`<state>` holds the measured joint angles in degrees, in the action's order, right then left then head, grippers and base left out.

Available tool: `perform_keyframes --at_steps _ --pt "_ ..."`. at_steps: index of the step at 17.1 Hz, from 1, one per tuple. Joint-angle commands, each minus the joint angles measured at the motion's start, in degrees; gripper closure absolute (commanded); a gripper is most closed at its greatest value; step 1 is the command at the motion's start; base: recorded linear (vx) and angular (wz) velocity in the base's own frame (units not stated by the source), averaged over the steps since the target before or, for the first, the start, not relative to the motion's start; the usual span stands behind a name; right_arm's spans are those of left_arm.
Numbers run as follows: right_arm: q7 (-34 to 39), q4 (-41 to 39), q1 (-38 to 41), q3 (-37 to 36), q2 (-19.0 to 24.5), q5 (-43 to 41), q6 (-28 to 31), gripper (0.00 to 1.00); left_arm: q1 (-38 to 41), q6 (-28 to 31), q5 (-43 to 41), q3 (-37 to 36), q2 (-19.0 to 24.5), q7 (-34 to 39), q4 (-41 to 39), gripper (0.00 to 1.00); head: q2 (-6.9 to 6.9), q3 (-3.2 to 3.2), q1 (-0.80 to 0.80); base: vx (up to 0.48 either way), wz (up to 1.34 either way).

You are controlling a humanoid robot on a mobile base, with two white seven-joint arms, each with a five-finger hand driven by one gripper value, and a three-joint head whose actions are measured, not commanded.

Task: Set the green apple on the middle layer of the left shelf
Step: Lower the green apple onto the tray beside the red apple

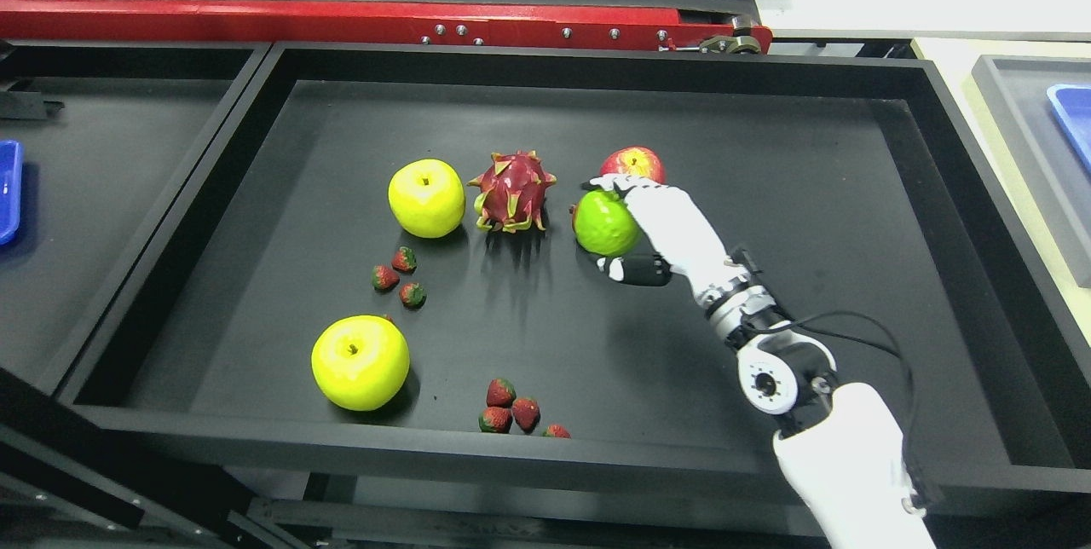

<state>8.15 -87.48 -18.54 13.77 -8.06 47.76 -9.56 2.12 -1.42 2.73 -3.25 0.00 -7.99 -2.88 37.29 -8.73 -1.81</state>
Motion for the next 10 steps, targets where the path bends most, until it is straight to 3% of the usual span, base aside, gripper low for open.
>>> perform_keyframes --at_steps 1,3,4,5,6,10 --pt "2.83 6.95 -5.62 15.66 3.38 2.77 0.07 0.98 -0.01 0.01 0.0 0.0 1.0 -0.01 -0.02 0.0 0.0 0.0 0.0 0.051 -0.09" --pt "4.32 11.6 -7.73 15.59 6.02 3.21 0.16 0.93 -0.01 0.01 0.0 0.0 1.0 -0.01 -0.02 0.0 0.0 0.0 0.0 0.057 -0.08" --pt "4.85 13.89 -8.7 14.89 7.06 2.69 0.94 0.66 -0.01 0.01 0.0 0.0 1.0 0.08 0.07 0.0 0.0 0.0 0.0 0.05 -0.07" --pt "5.2 14.17 -8.79 14.27 7.06 1.73 2.08 0.09 -0.01 0.01 0.0 0.0 1.0 -0.01 -0.02 0.0 0.0 0.0 0.0 0.052 -0.1" --pt "5.21 14.09 -8.45 13.39 7.06 -0.02 3.48 0.0 -0.01 -0.08 0.0 0.0 1.0 -0.01 -0.02 0.0 0.0 0.0 0.0 0.052 -0.1" --pt "5.03 14.0 -5.9 5.59 7.06 -10.13 4.29 0.0 -0.01 -0.08 0.0 0.0 1.0 -0.01 -0.02 0.0 0.0 0.0 0.0 0.045 -0.03"
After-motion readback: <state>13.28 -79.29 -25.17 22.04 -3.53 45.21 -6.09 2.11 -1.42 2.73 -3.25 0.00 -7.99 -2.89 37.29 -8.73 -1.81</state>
